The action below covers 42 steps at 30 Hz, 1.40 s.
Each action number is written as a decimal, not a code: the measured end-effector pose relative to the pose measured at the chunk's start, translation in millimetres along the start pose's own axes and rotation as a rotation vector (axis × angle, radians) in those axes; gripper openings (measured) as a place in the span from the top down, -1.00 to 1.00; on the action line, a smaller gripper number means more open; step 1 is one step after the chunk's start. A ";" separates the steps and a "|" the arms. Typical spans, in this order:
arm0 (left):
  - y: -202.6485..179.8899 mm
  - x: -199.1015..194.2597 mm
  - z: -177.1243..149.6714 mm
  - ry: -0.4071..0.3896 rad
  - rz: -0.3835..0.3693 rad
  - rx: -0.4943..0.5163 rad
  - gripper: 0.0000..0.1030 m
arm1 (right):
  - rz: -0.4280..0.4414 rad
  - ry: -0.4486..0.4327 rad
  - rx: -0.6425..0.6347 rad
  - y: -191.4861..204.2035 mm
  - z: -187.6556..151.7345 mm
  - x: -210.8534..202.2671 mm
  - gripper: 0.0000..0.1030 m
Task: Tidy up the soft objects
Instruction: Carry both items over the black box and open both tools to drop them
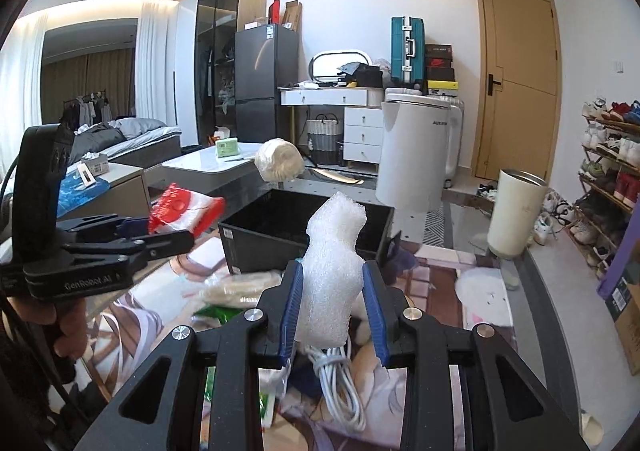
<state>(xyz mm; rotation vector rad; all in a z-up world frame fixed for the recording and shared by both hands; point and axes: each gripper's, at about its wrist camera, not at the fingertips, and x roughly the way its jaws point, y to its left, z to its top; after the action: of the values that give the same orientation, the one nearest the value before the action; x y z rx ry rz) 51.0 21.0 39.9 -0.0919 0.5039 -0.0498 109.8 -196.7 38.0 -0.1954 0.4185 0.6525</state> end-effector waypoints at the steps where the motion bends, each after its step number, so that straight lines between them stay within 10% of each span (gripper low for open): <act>1: -1.2 3.5 3.8 -0.001 -0.004 0.005 0.08 | 0.005 0.000 0.000 0.0 3.5 2.1 0.41; 42: -6.1 100.7 41.2 0.138 0.085 0.042 0.06 | 0.059 0.165 -0.082 -19.0 44.1 119.0 0.42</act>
<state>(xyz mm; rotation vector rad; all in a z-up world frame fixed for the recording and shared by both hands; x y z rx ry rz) 158.9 11.0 28.1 -0.0259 0.6441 0.0168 220.6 -133.1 26.6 -0.3177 0.5578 0.7144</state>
